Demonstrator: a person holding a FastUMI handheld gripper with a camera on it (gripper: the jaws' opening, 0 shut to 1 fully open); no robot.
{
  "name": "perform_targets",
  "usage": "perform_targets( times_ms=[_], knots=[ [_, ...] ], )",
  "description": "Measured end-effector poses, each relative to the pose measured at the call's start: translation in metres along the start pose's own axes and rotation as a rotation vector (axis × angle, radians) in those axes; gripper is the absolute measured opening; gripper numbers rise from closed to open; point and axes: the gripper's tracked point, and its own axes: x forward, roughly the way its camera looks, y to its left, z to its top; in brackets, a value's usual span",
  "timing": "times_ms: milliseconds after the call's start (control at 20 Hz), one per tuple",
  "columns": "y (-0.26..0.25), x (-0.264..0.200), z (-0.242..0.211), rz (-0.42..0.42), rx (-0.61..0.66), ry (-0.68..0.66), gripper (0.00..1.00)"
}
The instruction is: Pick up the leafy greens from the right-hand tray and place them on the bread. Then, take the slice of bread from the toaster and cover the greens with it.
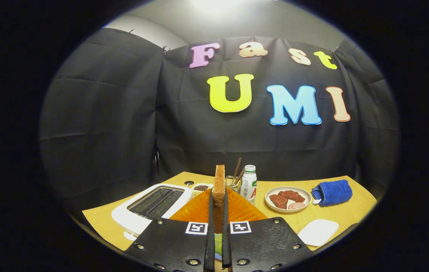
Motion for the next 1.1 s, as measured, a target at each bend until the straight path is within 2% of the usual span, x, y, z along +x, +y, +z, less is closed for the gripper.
perform_targets(
  times_ms=[500,850,1100],
  knots=[
    [-0.014,-0.004,-0.064,0.003,0.032,0.121,0.07],
    [-0.014,-0.009,-0.085,0.028,0.084,0.155,0.07],
    [0.002,-0.005,-0.093,0.08,0.093,0.163,0.08]
  ],
)
